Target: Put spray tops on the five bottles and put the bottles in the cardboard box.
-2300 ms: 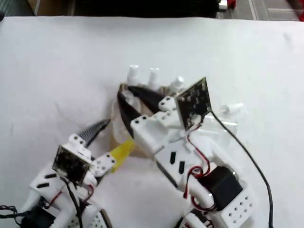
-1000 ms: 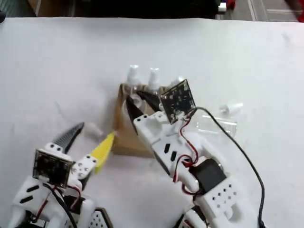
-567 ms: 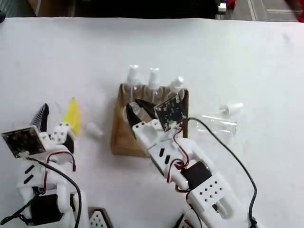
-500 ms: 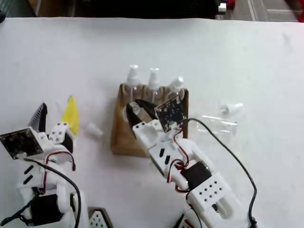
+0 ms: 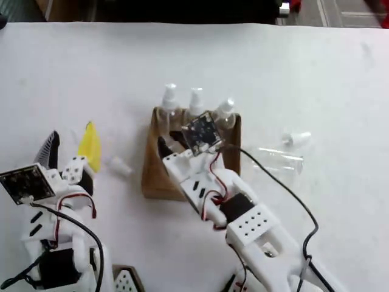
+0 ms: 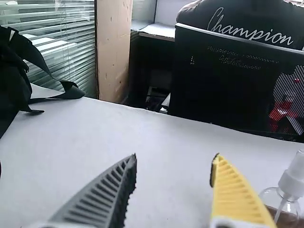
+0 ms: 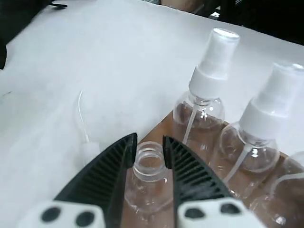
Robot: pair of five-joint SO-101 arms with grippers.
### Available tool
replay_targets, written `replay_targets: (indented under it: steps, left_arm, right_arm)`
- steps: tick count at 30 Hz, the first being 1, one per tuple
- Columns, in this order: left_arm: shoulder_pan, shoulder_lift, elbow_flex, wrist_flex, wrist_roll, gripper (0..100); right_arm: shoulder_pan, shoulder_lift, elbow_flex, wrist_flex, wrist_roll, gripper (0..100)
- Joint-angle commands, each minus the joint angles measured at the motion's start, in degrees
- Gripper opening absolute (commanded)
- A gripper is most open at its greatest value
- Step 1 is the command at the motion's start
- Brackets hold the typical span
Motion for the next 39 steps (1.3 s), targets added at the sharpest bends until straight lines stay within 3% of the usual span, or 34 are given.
replay_targets:
  steps: [1,31,37,39]
  left_arm:
    - [0.22,-0.4,0.7,-2.02,0.62,24]
    - [1.27,-0.31,0.79,-1.58,0.53,24]
    - [1.45,-0.31,0.79,-1.58,0.53,24]
    - [1.36,-0.31,0.79,-1.58,0.53,24]
  right_arm:
    - [-1.8,0.04,-2.37,-1.19,0.62,1.6]
    - [0.13,-1.98,-0.18,0.22,0.62,1.9]
    - [-0.4,-2.07,-0.35,1.8,0.62,15.1]
    - [-0.31,-2.07,-0.35,1.8,0.62,14.2]
